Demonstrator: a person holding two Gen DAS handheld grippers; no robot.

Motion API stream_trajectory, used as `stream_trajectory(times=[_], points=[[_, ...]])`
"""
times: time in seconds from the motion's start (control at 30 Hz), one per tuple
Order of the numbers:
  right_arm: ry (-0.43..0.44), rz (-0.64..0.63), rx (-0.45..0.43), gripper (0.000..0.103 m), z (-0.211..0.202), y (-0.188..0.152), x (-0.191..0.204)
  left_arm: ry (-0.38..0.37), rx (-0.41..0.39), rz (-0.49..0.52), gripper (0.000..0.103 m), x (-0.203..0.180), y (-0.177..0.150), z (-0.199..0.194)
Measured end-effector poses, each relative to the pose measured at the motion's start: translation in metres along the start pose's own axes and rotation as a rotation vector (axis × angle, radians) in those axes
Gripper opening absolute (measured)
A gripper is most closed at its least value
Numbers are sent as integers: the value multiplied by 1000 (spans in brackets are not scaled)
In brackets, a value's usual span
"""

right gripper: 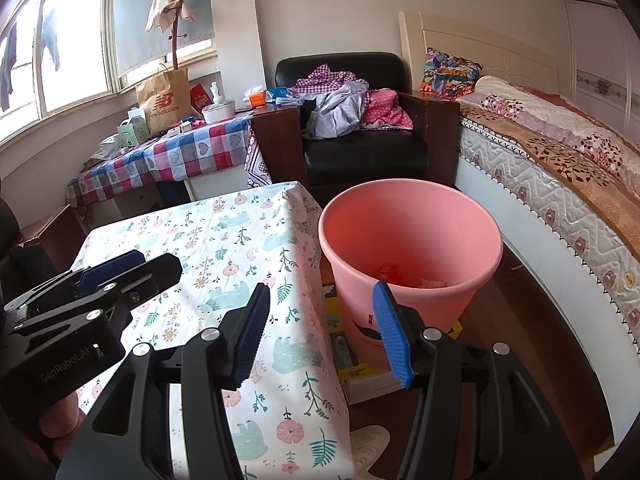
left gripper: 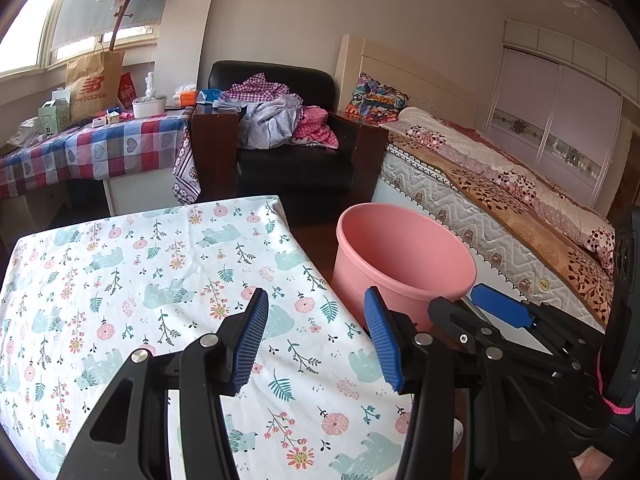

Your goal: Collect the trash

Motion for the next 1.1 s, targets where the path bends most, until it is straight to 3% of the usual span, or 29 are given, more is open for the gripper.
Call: stream_trajectory(times=[1.1], points=[[3,-1,1,54,-1,-1,3,0,10,3,49,-3,-2,1]])
Point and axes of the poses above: each gripper's, at about its wrist camera, not at the fingertips, and z roughly the way its jaws point, x to its left, y to its top, the point moved 3 cm from there along z, roughly the way its jaws point, and after that the axes turned 4 degrees about -z, right-handed, at the moved point
